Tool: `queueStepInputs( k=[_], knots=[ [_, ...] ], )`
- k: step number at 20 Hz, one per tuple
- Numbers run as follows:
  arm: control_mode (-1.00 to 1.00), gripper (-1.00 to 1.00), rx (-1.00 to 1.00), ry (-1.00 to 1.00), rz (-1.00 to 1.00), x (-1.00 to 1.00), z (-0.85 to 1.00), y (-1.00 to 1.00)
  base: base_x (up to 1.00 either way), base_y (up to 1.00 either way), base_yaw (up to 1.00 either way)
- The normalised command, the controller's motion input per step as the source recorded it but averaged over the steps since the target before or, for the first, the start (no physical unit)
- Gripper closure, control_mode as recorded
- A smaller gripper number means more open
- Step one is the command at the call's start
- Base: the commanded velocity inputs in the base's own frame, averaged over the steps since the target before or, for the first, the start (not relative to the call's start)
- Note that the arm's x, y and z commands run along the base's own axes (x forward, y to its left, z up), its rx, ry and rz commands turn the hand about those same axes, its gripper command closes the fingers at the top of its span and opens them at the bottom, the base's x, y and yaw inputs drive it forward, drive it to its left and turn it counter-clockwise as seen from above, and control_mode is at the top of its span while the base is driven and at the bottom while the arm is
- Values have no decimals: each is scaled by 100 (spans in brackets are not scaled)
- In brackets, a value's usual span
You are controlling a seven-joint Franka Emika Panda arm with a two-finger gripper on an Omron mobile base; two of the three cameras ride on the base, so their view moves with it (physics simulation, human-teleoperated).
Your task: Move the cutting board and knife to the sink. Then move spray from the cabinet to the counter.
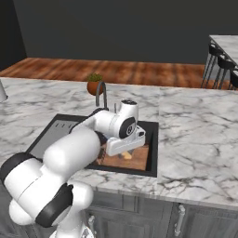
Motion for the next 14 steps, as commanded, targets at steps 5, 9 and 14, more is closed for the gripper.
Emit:
queueStepInputs(
  k=[5,9,14],
  knots=[
    [-100,100,0,0,5,31,-29,2,0,0,0],
    [-100,100,0,-1,6,30,-29,8,0,0,0],
    [-100,100,0,-3,4,35,-25,9,0,0,0]
  ],
)
